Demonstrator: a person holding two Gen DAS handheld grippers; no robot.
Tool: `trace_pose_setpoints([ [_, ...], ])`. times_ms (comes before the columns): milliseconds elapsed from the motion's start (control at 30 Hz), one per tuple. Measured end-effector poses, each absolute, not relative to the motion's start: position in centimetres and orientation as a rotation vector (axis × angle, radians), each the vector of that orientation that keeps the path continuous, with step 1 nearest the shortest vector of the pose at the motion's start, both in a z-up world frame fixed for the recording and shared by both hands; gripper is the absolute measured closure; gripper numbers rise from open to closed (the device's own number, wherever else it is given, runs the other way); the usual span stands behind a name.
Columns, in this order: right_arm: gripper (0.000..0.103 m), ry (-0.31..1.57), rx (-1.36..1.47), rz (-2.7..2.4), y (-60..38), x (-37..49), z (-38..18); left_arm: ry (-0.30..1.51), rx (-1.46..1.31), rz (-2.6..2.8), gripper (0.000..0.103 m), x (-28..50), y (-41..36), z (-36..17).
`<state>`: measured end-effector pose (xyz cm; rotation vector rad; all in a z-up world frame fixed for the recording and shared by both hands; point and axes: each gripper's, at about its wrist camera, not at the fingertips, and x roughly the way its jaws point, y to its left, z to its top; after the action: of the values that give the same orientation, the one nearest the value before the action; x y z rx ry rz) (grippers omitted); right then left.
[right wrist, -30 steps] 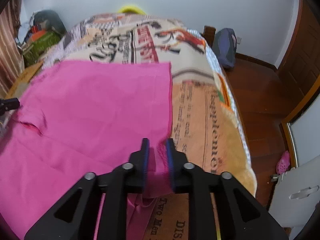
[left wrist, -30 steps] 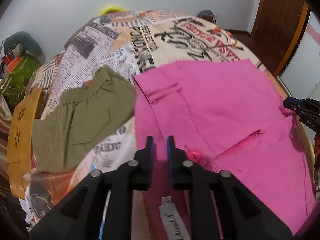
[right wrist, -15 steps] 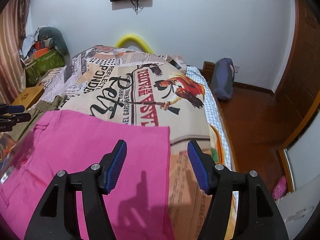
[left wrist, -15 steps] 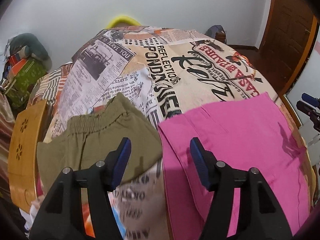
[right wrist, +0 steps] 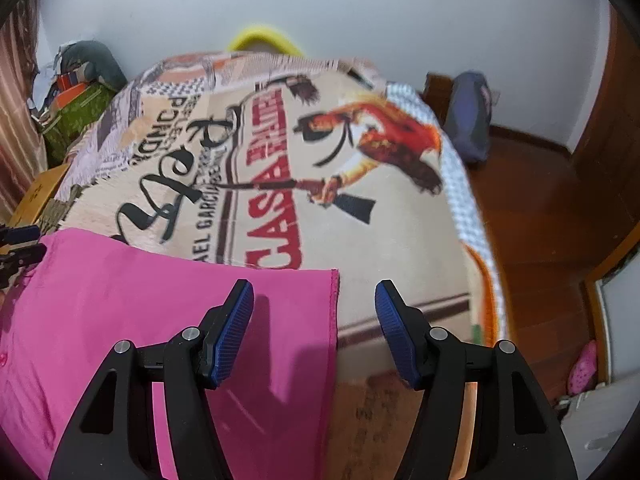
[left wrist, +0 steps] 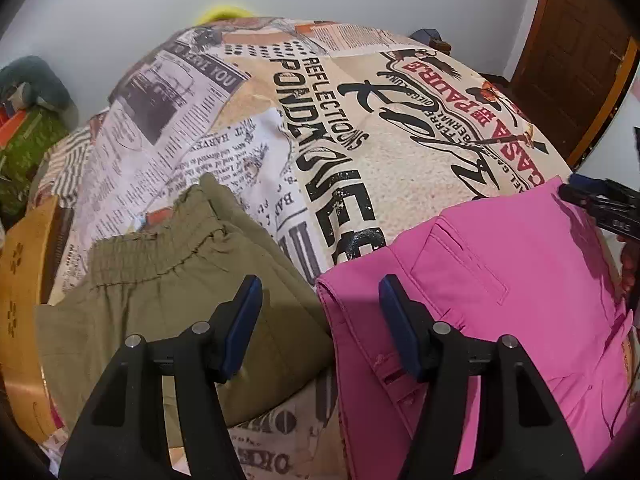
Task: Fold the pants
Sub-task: 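Close both tools on the pink pants edge and lift it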
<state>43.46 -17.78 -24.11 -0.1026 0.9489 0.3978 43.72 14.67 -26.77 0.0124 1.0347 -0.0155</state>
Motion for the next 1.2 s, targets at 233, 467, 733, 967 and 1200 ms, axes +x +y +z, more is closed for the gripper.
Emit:
trace_pose_setpoints([
  [233,0.068,0.956,-0.102,0.416,-17.2,43.7,-24.7,1.053,-0.024,-0.066,0.062,44.0,14.4,-27.3],
  [467,0.095,0.956,-0.134,0.424,-16.8,43.4,-24.7,1.040,0.022,-0.056,0.086,43.9,13.3,-27.0],
  [733,0.098,0.884,-0.214,0.398,-15.5,43.0,-21.8,1.008,0.045,-0.015,0.094,43.7,13.9,-24.5],
  [967,0.098,0.778,-0.179,0.395,-14.8,42.7,-15.5,0.895,0.052,0.013,0.095,42.6,15.0,-17.5],
  [1200,0.098,0.727,-0.155,0.421,-14.6,40.0,-11.0,0.848,0.056,0.015,0.095,39.3,15.1,-13.4],
])
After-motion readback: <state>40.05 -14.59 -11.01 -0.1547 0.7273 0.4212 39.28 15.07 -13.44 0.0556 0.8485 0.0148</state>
